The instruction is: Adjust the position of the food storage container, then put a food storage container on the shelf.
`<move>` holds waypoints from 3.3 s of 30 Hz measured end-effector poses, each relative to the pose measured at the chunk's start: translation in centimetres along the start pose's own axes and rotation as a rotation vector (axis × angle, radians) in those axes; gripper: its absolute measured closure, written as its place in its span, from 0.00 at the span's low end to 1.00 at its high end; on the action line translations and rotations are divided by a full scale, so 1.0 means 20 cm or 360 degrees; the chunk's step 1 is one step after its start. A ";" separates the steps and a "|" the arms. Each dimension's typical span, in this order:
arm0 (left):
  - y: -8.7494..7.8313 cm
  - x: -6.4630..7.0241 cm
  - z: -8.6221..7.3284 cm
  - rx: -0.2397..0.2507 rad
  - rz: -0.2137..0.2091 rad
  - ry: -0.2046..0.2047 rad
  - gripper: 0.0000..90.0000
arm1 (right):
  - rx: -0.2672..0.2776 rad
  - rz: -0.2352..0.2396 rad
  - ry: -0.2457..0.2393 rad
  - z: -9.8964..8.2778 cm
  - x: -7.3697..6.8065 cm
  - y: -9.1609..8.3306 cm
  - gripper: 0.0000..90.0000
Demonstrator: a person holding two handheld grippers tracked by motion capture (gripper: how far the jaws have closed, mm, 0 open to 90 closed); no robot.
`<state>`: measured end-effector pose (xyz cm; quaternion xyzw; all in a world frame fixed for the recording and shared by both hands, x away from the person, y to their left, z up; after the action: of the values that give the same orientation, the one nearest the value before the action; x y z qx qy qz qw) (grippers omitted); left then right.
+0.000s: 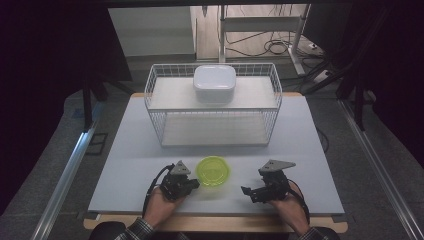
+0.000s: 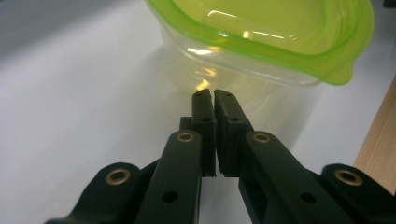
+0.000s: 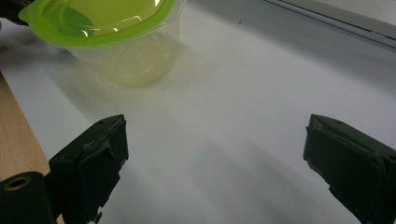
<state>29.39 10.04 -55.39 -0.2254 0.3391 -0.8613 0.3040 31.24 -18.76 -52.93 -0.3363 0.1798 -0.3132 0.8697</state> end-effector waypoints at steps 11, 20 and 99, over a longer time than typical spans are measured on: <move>-0.13 -0.03 -0.04 0.0057 0.0125 0.0034 0.58 | 0.0012 0.0018 0.0003 0.00 0.00 -0.01 0.08; -0.24 -0.04 -0.08 0.0208 0.0146 0.0056 0.29 | 0.0022 0.0025 0.0009 0.01 0.00 -0.02 0.08; -0.21 -0.09 -0.18 0.0132 0.0247 0.0103 0.07 | -0.0286 0.0678 0.0505 0.42 0.06 0.28 0.90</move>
<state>27.06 15.40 -55.00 -0.1577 0.3292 -0.8553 0.3677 38.95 -12.41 -50.88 -0.3134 0.4075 -0.1550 0.8436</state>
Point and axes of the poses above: each handheld gripper's, and its own axes: y roughly forward along the jaws, z roughly out of its top, x roughly to its right, the point moved 3 cm from there along y, roughly forward along the jaws, and after that the axes turned 2 degrees about -x, right-handed, at the moved point
